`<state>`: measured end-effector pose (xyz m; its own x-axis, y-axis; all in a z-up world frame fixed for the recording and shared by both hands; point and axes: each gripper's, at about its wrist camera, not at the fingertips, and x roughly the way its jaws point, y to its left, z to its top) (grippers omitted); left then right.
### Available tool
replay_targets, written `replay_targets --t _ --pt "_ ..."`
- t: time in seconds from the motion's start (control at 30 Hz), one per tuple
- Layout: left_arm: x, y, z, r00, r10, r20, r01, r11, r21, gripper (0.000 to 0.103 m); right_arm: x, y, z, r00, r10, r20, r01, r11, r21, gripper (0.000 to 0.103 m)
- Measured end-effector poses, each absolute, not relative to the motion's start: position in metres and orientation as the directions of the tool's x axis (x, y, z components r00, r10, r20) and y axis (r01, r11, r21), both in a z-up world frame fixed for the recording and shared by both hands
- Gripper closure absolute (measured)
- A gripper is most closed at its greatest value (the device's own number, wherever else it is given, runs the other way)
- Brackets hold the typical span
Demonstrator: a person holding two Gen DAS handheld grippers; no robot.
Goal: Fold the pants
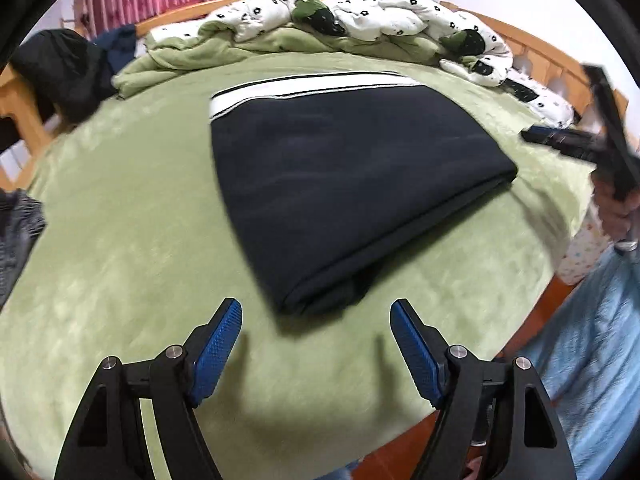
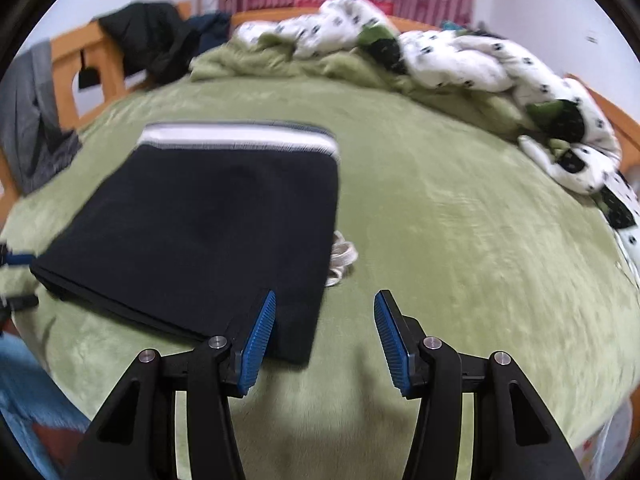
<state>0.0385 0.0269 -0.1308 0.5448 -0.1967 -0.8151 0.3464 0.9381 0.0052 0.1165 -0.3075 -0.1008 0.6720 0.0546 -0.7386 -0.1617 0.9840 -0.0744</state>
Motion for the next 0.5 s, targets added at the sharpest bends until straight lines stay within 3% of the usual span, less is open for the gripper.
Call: replay_targets --t 0.1,0.2,0.3,0.37,0.43,0.5 --pt "0.046 0.020 -0.140 0.556 -0.099 -0.825 0.318 0.943 0.101 0.029 0.105 -0.313 -0.091 0.720 0.063 -0.691 -0.126 0.991 -0.042 0.040" --pt "0.053 0.004 -0.150 0.585 0.022 -0.811 0.318 0.913 0.254 0.034 0.105 -0.314 -0.092 0.726 0.065 -0.685 -0.119 0.992 -0.031 0.040" --pt "0.058 -0.006 -0.154 0.617 0.069 -0.784 0.301 0.899 0.317 0.042 0.113 -0.314 -0.098 0.709 0.052 -0.704 -0.107 0.994 -0.034 0.040" --pt "0.059 -0.004 -0.147 0.628 0.024 -0.778 0.277 0.927 0.252 0.077 0.118 -0.315 -0.104 0.696 0.039 -0.717 -0.089 0.996 -0.032 0.040" --pt "0.054 0.013 -0.132 0.677 -0.034 -0.735 0.200 0.970 0.139 0.082 0.122 -0.317 -0.107 0.684 0.027 -0.729 -0.077 0.996 -0.035 0.040" --pt "0.056 0.023 -0.139 0.646 -0.040 -0.762 0.177 0.979 0.099 0.083 0.122 -0.317 -0.108 0.681 0.018 -0.732 -0.066 0.997 -0.037 0.040"
